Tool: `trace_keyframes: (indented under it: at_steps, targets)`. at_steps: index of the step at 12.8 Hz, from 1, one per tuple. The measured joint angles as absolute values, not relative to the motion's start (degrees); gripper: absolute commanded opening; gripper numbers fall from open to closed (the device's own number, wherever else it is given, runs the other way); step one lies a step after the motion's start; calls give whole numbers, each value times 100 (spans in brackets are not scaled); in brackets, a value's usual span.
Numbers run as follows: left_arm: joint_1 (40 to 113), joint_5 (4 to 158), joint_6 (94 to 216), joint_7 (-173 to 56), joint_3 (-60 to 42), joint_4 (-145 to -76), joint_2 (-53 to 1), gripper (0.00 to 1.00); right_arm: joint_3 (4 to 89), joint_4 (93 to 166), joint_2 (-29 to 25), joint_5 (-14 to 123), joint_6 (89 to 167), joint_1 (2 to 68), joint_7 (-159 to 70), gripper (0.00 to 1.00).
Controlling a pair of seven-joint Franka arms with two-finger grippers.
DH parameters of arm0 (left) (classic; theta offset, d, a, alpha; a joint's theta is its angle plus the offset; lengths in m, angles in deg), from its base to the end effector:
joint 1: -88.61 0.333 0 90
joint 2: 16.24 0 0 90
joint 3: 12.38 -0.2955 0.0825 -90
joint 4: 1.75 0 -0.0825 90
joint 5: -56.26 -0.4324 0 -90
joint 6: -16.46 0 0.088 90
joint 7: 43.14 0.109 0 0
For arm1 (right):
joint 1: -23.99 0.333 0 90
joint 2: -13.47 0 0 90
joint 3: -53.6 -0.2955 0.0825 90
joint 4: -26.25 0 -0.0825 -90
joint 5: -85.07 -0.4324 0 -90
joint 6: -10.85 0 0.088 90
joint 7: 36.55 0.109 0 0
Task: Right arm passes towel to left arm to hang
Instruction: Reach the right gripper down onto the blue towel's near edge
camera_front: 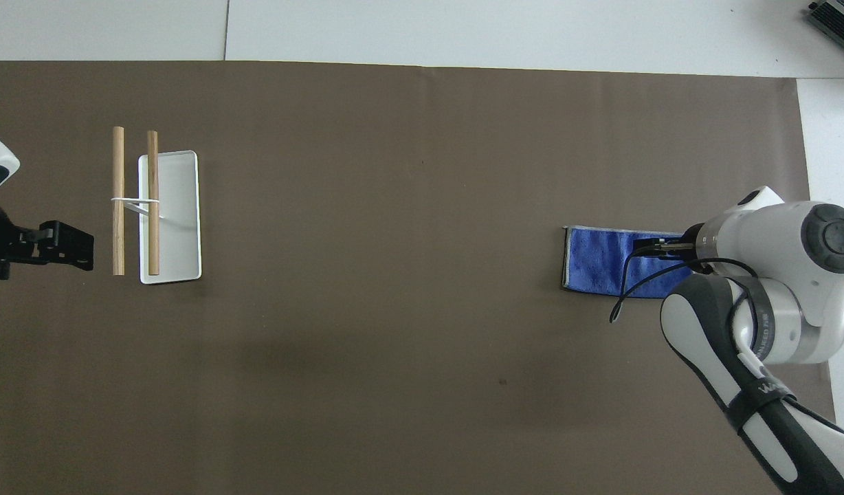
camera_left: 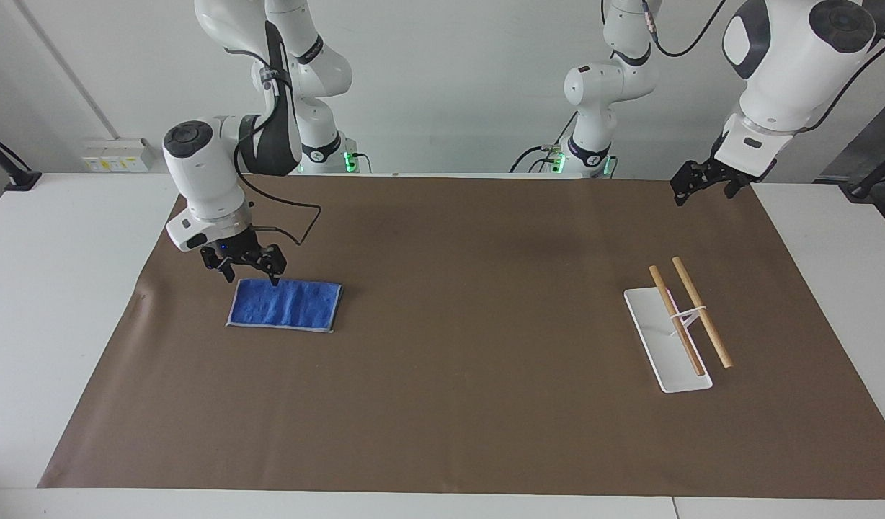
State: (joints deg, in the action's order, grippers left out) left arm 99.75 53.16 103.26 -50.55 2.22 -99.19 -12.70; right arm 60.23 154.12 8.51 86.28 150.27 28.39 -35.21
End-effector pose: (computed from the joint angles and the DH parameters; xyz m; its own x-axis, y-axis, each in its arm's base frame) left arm 0.5746 -0.0319 0.5660 0.9905 0.0744 -0.1154 0.0648 -0.9943 -0.0851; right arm 0.5804 -0.0229 0.2890 0.9923 -0.0444 0.1156 -0.0473 -0.9986 0.0228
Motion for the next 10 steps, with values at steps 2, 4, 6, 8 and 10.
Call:
trace_keyframes:
  at_steps: [2, 4, 6, 8, 10]
  targets:
    - [9975, 5316, 10326, -5055, 222, -9919, -1270, 100, 6019, 15541, 731, 8591, 15297, 2839, -3543, 100]
    - [9975, 5316, 10326, -5055, 222, -9919, -1269, 100, 6016, 15565, 599, 8466, 15421, 2839, -3696, 100]
    - [9975, 5316, 10326, -5055, 222, -9919, -1269, 100, 6016, 15620, 448, 8172, 15697, 2839, -4002, 100]
    - [9975, 5316, 10326, -5055, 222, -9919, -1269, 100, 6017, 15712, 353, 7985, 15868, 2839, -4127, 100]
    - [9975, 5316, 10326, -5055, 222, -9919, -1269, 100, 6016, 15739, 324, 7954, 15888, 2839, -4188, 100]
